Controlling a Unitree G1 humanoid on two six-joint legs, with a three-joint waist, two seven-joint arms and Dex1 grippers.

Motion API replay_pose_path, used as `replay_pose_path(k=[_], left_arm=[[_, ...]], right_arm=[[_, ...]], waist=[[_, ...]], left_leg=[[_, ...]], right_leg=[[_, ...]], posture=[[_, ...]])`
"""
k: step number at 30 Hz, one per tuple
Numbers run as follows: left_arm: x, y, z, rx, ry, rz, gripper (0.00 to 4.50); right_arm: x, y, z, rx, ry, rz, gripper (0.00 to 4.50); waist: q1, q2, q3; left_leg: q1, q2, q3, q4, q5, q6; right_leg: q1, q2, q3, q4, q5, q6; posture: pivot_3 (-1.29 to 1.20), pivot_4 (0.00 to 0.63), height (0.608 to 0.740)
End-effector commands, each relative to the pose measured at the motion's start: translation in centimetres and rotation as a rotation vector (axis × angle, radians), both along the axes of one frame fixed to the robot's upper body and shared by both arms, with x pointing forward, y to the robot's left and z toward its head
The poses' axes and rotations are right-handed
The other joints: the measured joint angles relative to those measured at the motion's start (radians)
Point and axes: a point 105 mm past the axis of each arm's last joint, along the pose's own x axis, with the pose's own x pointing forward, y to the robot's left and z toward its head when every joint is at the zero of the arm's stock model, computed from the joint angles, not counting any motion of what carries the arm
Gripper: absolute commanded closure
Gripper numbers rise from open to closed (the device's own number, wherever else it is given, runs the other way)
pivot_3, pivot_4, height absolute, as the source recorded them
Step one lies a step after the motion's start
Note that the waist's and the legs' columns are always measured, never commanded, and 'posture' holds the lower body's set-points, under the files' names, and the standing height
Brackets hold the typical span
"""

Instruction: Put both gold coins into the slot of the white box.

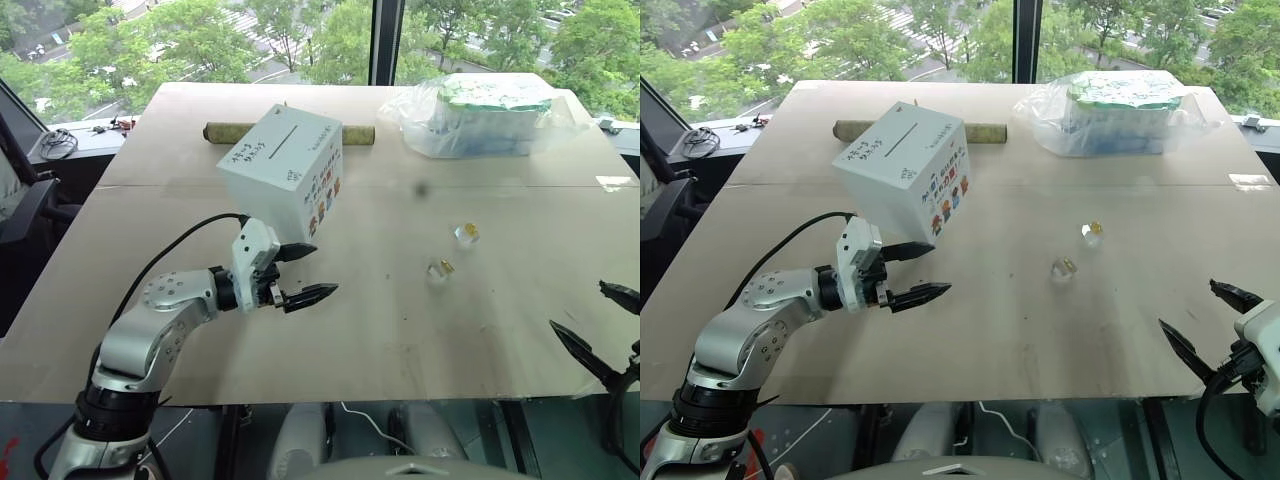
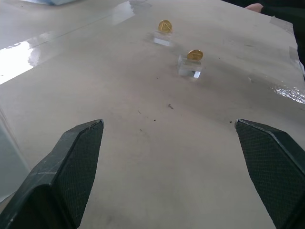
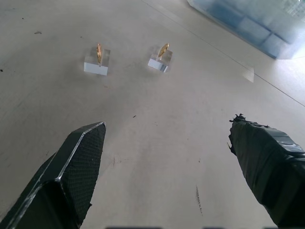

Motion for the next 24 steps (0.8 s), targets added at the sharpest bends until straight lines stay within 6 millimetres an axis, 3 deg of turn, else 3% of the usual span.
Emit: replay_pose_path(k=[1,4,7,12,15,18,24], left_arm=[[-0.1,-0.3,1.1,-0.012,-0.046,-0.026,0.00],[0.0,-0.8,2.7,-0.048,-0.110,-0.063,0.00],[-0.4,-1.2,3.2,-0.051,-0.131,-0.112,0.00],[-2.3,-1.9,3.6,-0.054,-0.141,-0.293,0.00],[-2.9,-1.8,3.7,-0.048,-0.117,-0.350,0.00],[-3.1,-1.6,3.8,-0.047,-0.108,-0.357,0.00],[-3.3,-1.3,3.8,-0.056,-0.119,-0.348,0.00]], right_arm=[[0.2,1.1,0.2,-0.021,0.009,0.024,0.02],[1.1,3.3,-0.1,0.030,0.055,0.060,0.02],[2.0,4.9,-0.6,0.044,0.085,0.084,0.02],[5.4,7.4,-2.2,0.102,0.135,0.065,0.02],[7.5,8.2,-2.7,0.142,0.149,0.019,0.86],[9.2,8.7,-3.1,0.113,0.158,-0.007,2.14],[10.7,10.1,-3.3,0.131,0.167,0.001,2.14]], waist=[[0.000,0.000,0.000],[-0.003,0.000,0.000],[-0.004,0.000,0.000],[-0.009,-0.002,0.001],[-0.006,-0.001,0.002],[-0.005,-0.001,0.002],[-0.005,-0.001,0.002]], left_leg=[[0.000,0.000,0.000,0.000,0.000,0.000],[0.000,0.000,0.000,0.000,0.000,0.000],[0.000,0.000,0.000,0.000,0.000,0.000],[0.000,0.000,0.000,0.000,0.000,0.000],[-0.001,0.000,0.000,0.000,0.000,0.000],[-0.003,-0.001,-0.001,0.000,0.000,0.000],[-0.010,-0.001,-0.002,0.001,0.000,0.000]], right_leg=[[0.000,0.000,0.000,0.000,0.000,0.000],[0.000,0.000,0.000,0.000,0.000,0.000],[0.000,0.000,0.000,0.000,0.000,0.000],[-0.001,0.001,0.000,0.000,0.000,0.000],[-0.001,0.001,0.000,0.000,0.000,0.000],[-0.003,0.001,0.000,0.000,0.000,0.000],[-0.009,0.006,-0.001,0.000,0.000,0.001]], posture=[[0.00,0.150,0.740],[0.00,0.150,0.740],[0.00,0.150,0.740],[0.00,0.150,0.740],[0.00,0.150,0.740],[0.00,0.150,0.740],[0.00,0.150,0.740]])
